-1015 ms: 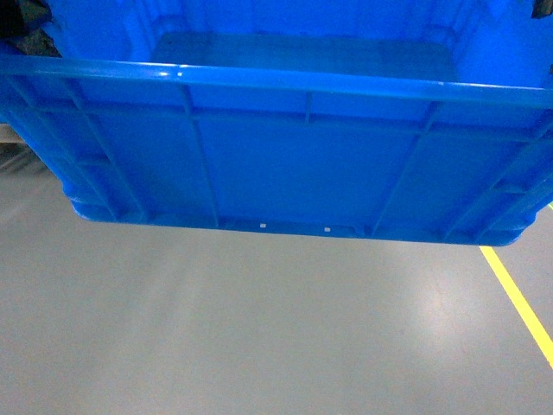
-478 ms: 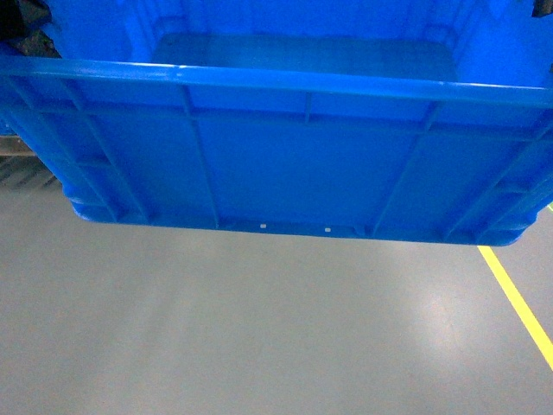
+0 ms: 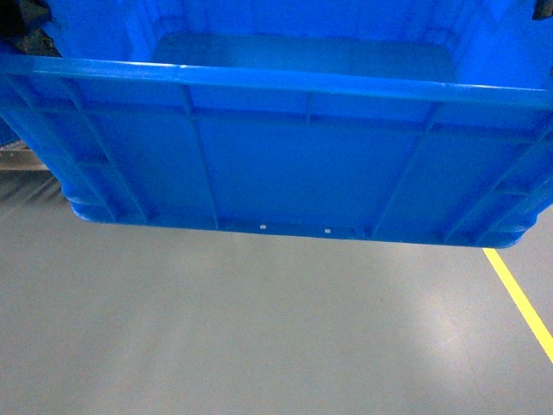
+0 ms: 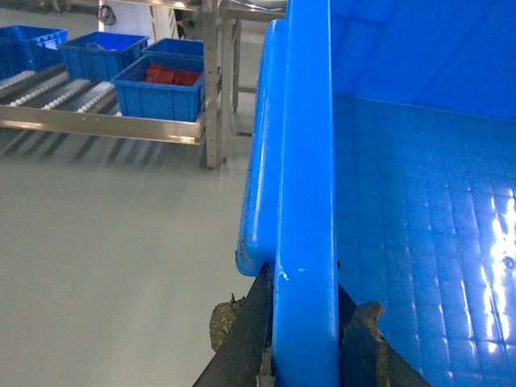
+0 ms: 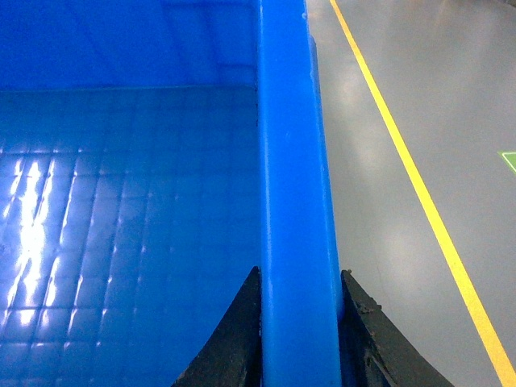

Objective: Place box next to blue box on left shelf

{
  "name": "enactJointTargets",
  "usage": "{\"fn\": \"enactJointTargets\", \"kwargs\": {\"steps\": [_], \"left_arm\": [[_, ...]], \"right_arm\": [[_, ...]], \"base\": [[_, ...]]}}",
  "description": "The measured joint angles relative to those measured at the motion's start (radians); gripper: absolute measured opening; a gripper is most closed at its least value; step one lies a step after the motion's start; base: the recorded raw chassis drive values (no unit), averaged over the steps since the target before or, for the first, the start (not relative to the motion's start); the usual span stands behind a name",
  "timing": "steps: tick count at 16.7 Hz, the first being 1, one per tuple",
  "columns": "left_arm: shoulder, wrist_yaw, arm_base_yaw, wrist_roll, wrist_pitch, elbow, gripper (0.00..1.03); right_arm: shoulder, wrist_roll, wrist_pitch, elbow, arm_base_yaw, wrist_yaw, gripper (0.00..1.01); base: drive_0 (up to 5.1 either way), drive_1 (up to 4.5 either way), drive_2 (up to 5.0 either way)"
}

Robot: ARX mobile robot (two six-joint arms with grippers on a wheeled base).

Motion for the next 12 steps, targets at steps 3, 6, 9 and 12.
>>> {"fn": "enactJointTargets", "kwargs": {"steps": [3, 6, 9, 12], "left_arm": [[0.000, 0.000, 0.000, 0.000, 0.002, 0.000, 0.08], [0.000, 0.001, 0.000, 0.001, 0.003, 0.000, 0.08], [0.000, 0.001, 0.000, 0.000, 0.000, 0.000, 0.08], [0.000, 0.001, 0.000, 0.000, 0.002, 0.000, 0.08]], "right_arm": [[0.000, 0.000, 0.002, 0.000, 0.000, 0.000, 0.19], [0.000, 0.000, 0.001, 0.000, 0.000, 0.000, 0.19], [0.000, 0.000, -0.002, 0.000, 0.000, 0.000, 0.19], [0.000, 0.000, 0.002, 0.000, 0.000, 0.000, 0.19]], "base": [[0.0, 4.20, -4.2], [-0.1, 4.14, -4.3], [-0.1, 4.14, -4.3], [-0.1, 4.16, -4.3]]}}
